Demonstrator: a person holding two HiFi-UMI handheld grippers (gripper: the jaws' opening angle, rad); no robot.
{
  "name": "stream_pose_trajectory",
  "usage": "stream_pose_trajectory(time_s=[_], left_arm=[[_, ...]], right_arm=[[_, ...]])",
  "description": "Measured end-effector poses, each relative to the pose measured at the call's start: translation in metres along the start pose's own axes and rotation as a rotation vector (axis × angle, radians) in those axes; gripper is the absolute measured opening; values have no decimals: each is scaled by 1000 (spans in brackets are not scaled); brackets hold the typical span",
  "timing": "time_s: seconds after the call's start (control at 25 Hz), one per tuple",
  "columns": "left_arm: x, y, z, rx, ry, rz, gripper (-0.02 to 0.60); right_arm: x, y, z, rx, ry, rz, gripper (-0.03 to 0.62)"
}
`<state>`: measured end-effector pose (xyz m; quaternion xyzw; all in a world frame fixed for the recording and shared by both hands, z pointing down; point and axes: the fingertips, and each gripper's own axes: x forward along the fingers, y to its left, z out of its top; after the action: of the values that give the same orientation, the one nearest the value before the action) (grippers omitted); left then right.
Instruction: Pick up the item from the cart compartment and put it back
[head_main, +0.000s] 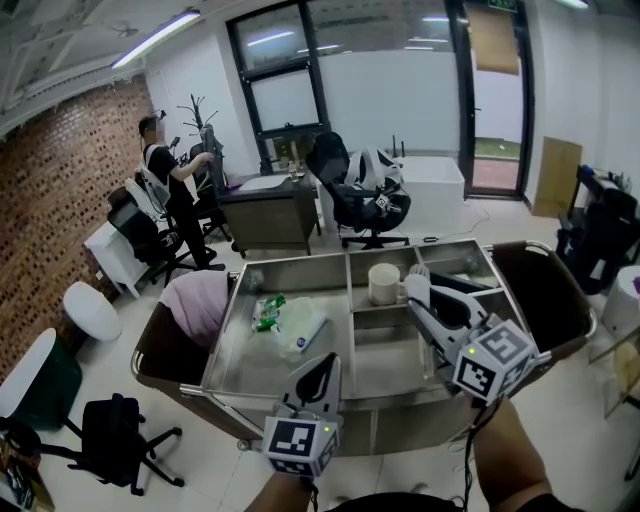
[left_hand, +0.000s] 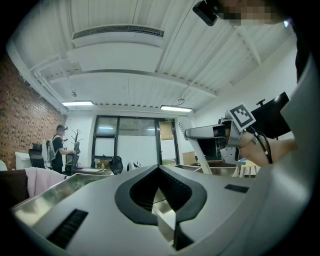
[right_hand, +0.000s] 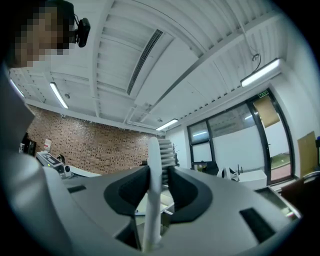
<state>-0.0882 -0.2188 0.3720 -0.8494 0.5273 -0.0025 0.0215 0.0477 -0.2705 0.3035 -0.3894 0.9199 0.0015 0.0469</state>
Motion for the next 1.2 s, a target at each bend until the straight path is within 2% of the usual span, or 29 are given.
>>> stream_pose_trajectory(time_s=[0.64,1.2], left_arm=[[-2,-2,4,-12,22,-1,0],[0,1,0,-4,9,3,0]], right_arm=[[40,-38,-88,3,258,-73,149],[68,-37,-148,-54,463,-19,183]])
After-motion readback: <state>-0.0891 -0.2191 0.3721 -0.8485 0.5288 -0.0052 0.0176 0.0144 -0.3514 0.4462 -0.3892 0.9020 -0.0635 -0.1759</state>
